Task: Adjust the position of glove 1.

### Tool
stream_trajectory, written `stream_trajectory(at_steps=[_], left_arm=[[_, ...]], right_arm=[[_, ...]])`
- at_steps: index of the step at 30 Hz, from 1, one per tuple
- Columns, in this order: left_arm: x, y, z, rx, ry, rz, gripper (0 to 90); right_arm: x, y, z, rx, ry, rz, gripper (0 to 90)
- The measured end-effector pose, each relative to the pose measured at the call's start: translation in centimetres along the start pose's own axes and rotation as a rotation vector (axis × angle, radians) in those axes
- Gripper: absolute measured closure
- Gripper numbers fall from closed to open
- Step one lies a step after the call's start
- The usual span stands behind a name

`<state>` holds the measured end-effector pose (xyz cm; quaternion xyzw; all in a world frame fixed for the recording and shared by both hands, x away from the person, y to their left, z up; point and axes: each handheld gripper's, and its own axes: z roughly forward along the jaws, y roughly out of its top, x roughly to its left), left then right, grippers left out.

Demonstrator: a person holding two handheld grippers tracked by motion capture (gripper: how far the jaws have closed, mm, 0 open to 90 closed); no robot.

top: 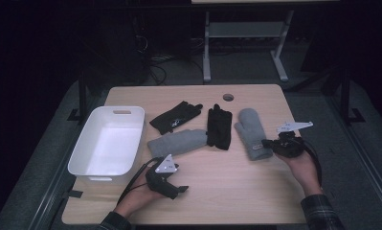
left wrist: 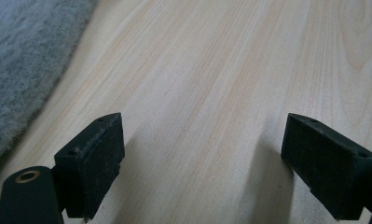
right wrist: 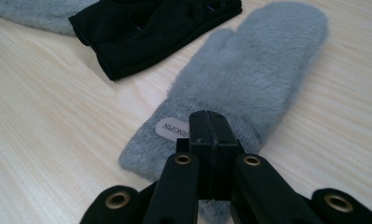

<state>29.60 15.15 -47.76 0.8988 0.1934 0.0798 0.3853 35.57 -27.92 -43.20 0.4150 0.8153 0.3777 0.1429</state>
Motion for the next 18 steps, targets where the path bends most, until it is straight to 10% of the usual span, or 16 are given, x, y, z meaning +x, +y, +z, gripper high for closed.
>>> stream_trajectory(at_steps=[18], left_arm=[[0.0,0.0,0.0,0.005,-0.003,-0.002,12.3]], right_arm=[[-0.9,-0.2,1.9,0.054,-0.020,-0.001,90.0]])
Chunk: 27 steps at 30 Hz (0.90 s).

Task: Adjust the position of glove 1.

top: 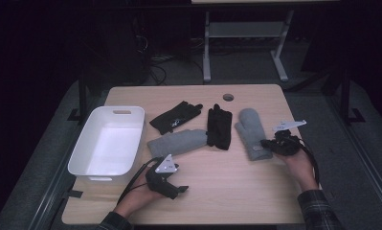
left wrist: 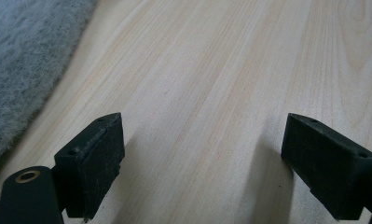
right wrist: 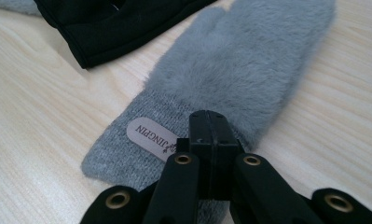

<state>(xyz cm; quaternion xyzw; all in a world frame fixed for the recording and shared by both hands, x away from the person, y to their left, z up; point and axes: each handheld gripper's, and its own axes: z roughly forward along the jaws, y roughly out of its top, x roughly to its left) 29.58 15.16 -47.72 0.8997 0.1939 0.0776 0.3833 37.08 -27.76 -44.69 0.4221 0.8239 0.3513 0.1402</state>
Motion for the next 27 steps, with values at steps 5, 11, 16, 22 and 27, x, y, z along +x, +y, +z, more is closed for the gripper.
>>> stream_trajectory(at_steps=[5,11,16,22,27], left_arm=[[0.0,0.0,0.0,0.000,0.000,0.000,12.3],[0.0,0.0,0.0,-0.003,0.001,0.001,12.3],[0.0,0.0,0.0,-0.005,0.001,0.001,12.2],[0.0,0.0,0.1,-0.005,0.001,0.001,12.2],[0.0,0.0,0.0,-0.005,0.001,0.001,12.3]], right_arm=[[0.4,-0.1,-0.1,0.012,0.009,-0.008,90.0],[1.4,-0.3,-0.3,0.025,0.032,-0.033,90.0],[1.8,-0.5,-0.5,0.027,0.053,-0.038,90.0],[2.8,-0.8,-0.7,0.030,0.082,-0.037,90.0],[3.8,-1.0,-0.8,0.035,0.099,-0.048,90.0]])
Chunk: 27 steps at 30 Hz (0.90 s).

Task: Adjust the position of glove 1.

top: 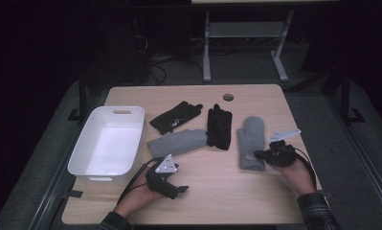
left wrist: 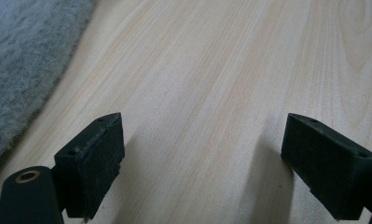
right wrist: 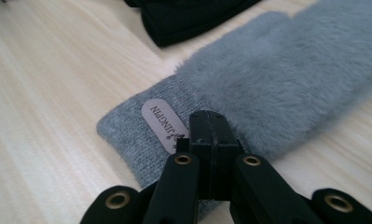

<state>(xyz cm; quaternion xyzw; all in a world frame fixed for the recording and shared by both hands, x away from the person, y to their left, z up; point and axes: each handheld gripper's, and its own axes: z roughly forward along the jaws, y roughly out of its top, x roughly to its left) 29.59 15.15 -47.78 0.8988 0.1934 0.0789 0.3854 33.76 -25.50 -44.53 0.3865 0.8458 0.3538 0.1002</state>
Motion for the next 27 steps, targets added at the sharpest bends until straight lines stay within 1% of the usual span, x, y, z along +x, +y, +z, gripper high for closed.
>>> stream_trajectory(at_steps=[2,3,4,6,8,10,11,13,14,16,17,18,23,25,27], left_arm=[[0.0,0.0,0.0,0.000,0.000,0.000,12.3],[0.0,0.0,0.0,0.000,0.000,0.000,12.2],[0.0,0.0,0.0,0.000,0.000,0.000,12.2],[0.0,0.0,0.0,0.001,-0.001,-0.001,12.2],[0.0,0.0,0.0,0.000,-0.001,-0.001,12.3],[0.0,0.0,0.0,0.000,0.000,0.000,12.3],[0.0,0.0,0.0,-0.001,0.000,0.000,12.3],[0.0,0.0,0.0,-0.001,0.000,0.000,12.3],[0.0,0.0,0.0,-0.001,0.000,0.000,12.3],[0.0,0.0,0.0,-0.001,0.000,0.000,12.3],[0.0,0.0,0.0,-0.001,0.000,0.001,12.2],[0.0,0.0,0.0,-0.001,0.000,0.001,12.3],[0.0,0.0,0.0,-0.001,0.001,0.000,12.3],[0.0,0.0,0.0,-0.001,0.001,0.000,12.2],[0.0,0.0,0.0,-0.001,0.001,0.000,12.3]], right_arm=[[0.5,0.0,0.0,0.007,0.004,-0.011,90.0],[0.9,0.1,0.1,0.012,0.007,-0.008,90.0],[0.9,0.1,0.1,0.012,0.007,-0.008,90.0],[1.4,0.1,0.2,0.013,0.013,-0.028,90.0],[1.9,0.2,0.2,0.018,0.020,-0.031,90.0],[2.3,0.1,0.3,0.017,0.026,-0.045,90.0],[2.8,0.1,0.2,0.023,0.039,-0.044,90.0],[3.4,-0.1,0.2,0.024,0.046,-0.056,90.0],[3.4,-0.1,0.2,0.024,0.046,-0.056,90.0],[4.0,-0.1,0.1,0.030,0.059,-0.065,90.0],[4.7,-0.2,0.1,0.033,0.070,-0.077,90.0],[4.7,-0.2,0.1,0.033,0.070,-0.077,90.0],[6.4,-0.4,0.1,0.045,0.095,-0.108,90.0],[6.5,-0.3,0.0,0.042,0.094,-0.117,90.0],[6.5,-0.3,-0.1,0.039,0.094,-0.114,90.0]])
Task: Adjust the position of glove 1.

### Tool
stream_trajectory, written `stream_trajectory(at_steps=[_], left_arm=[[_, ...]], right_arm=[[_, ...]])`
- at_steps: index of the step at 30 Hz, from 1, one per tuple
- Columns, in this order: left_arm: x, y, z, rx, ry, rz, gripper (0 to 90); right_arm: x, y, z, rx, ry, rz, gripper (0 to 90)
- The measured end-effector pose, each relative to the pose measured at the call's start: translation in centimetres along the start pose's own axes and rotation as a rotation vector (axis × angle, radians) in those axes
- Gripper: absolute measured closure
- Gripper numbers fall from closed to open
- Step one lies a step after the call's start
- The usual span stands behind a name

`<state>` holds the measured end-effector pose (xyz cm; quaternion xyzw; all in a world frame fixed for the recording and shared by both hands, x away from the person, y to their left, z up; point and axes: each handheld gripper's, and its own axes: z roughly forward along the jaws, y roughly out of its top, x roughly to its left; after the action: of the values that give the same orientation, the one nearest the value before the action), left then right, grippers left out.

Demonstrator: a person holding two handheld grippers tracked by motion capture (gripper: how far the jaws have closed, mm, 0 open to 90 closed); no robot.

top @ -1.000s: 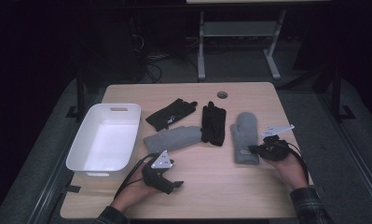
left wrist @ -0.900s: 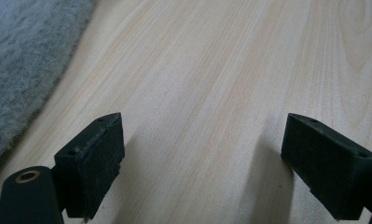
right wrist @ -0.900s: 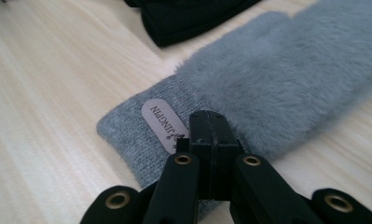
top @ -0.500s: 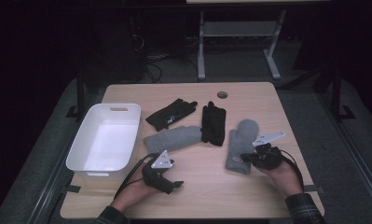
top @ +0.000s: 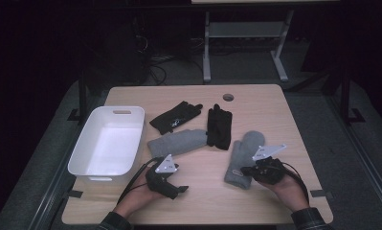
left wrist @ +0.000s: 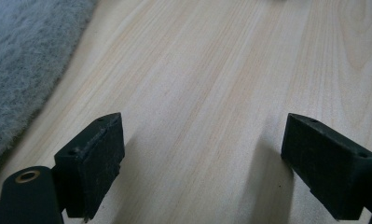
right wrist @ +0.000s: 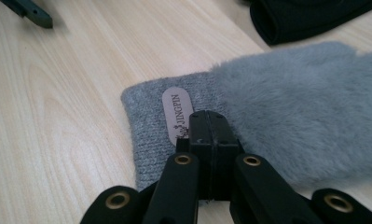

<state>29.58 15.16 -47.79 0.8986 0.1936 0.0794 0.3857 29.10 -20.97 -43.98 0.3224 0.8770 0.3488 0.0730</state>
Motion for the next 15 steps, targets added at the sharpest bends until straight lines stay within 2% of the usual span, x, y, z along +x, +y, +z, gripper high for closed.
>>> stream_trajectory(at_steps=[3,7,9,10,15], left_arm=[[0.0,0.0,0.0,0.001,0.001,0.000,12.3],[0.0,0.0,0.0,0.000,0.001,0.001,12.3],[0.0,0.0,0.0,0.000,0.000,-0.001,12.3],[0.0,0.0,0.0,0.000,0.000,-0.001,12.3],[0.0,0.0,0.0,0.001,0.000,-0.002,12.3]], right_arm=[[-0.4,0.0,-0.3,-0.014,-0.004,0.006,90.0],[-1.2,-0.2,-1.1,-0.031,-0.035,0.011,90.0],[-1.9,-0.1,-1.3,-0.040,-0.053,0.016,90.0],[-2.9,0.0,-1.4,-0.049,-0.073,0.024,90.0],[-4.9,0.5,-1.0,-0.054,-0.082,0.054,90.0]])
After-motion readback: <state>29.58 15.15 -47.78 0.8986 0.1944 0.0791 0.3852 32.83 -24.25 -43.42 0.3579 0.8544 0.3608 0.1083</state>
